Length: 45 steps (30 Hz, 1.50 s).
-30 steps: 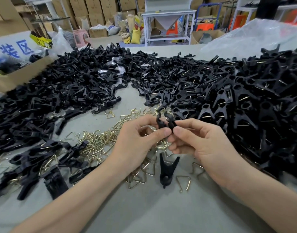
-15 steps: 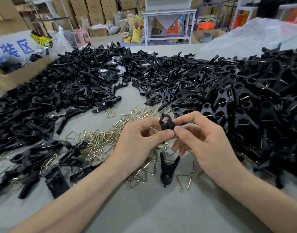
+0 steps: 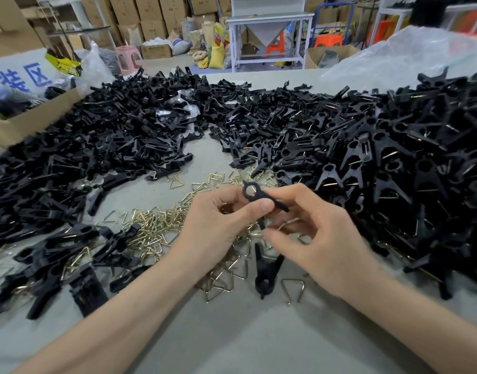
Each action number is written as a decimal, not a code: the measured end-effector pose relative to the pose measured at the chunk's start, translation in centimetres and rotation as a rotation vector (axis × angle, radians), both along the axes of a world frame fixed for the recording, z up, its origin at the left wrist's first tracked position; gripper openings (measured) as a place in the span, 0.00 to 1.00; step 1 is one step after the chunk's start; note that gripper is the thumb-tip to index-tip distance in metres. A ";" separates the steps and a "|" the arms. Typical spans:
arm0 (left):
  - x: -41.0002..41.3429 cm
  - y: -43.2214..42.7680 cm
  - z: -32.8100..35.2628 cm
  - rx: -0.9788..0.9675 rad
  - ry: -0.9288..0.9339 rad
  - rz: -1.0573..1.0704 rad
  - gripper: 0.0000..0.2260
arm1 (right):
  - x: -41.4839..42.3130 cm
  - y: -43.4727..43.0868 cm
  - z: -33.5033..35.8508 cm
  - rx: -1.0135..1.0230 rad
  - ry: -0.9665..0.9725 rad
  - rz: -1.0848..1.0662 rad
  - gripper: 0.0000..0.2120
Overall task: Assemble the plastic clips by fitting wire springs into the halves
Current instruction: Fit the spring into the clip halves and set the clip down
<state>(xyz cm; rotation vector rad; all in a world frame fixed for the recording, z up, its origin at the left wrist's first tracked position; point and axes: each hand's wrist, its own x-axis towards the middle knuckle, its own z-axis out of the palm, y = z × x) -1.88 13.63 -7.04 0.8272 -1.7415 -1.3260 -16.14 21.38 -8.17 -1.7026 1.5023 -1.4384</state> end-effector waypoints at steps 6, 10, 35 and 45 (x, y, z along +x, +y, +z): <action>-0.1 0.3 0.1 0.011 -0.056 -0.043 0.07 | 0.7 -0.1 -0.2 -0.157 0.327 -0.101 0.18; -0.1 0.3 0.0 -0.069 -0.104 -0.045 0.11 | 0.6 -0.1 0.2 -0.164 0.378 -0.140 0.15; 0.1 0.4 0.6 0.093 0.014 0.025 0.16 | -0.9 -0.7 0.6 -0.136 -0.001 -0.078 0.29; 0.1 0.4 0.8 0.673 0.525 -0.458 0.22 | 1.1 -0.6 0.0 0.048 -0.169 -0.021 0.18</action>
